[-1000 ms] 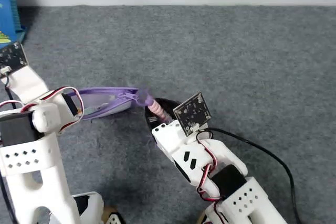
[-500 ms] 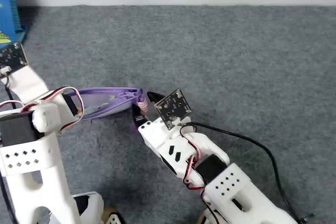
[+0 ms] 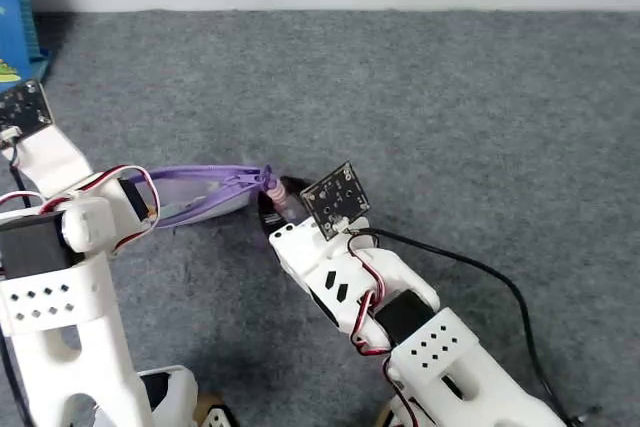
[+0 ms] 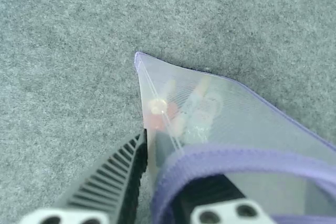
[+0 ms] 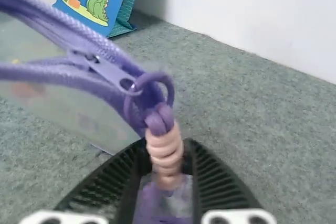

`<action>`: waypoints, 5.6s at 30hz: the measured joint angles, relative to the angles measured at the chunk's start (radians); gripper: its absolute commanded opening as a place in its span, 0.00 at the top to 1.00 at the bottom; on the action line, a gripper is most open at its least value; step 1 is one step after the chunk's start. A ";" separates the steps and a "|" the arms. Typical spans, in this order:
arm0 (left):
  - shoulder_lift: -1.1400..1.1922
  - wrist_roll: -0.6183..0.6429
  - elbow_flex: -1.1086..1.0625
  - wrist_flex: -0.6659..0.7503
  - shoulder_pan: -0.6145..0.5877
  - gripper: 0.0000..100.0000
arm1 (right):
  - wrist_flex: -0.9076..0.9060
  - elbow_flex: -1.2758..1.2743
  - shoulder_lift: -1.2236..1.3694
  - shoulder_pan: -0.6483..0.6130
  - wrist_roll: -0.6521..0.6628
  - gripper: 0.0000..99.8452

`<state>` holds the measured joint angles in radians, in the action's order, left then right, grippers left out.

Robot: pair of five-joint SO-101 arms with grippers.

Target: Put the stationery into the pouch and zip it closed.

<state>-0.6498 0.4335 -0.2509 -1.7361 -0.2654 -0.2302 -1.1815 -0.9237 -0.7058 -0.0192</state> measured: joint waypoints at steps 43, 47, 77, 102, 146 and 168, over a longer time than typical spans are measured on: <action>0.003 -0.115 -0.086 0.333 0.634 0.69 | -1.020 0.002 -0.890 -0.210 0.064 0.99; 0.003 -0.149 -0.006 0.198 0.635 0.69 | -1.020 0.009 -0.890 -0.138 0.064 0.99; -0.500 -0.729 -0.215 0.029 0.637 0.68 | -0.957 0.078 -0.879 0.094 0.120 0.99; -0.893 -0.675 -0.862 0.566 0.806 0.69 | -0.957 0.078 -0.879 0.094 0.120 0.99; -0.893 -0.729 -1.186 1.034 0.945 0.99 | -0.951 0.080 -0.879 0.230 0.127 0.99; -0.910 -0.729 -1.128 0.827 0.867 0.99 | -0.471 -0.226 -0.878 0.746 0.381 0.99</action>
<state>-1.5597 -0.2954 -1.3786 -0.9091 0.6015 -0.7012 -1.4070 -1.8013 0.0399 0.3613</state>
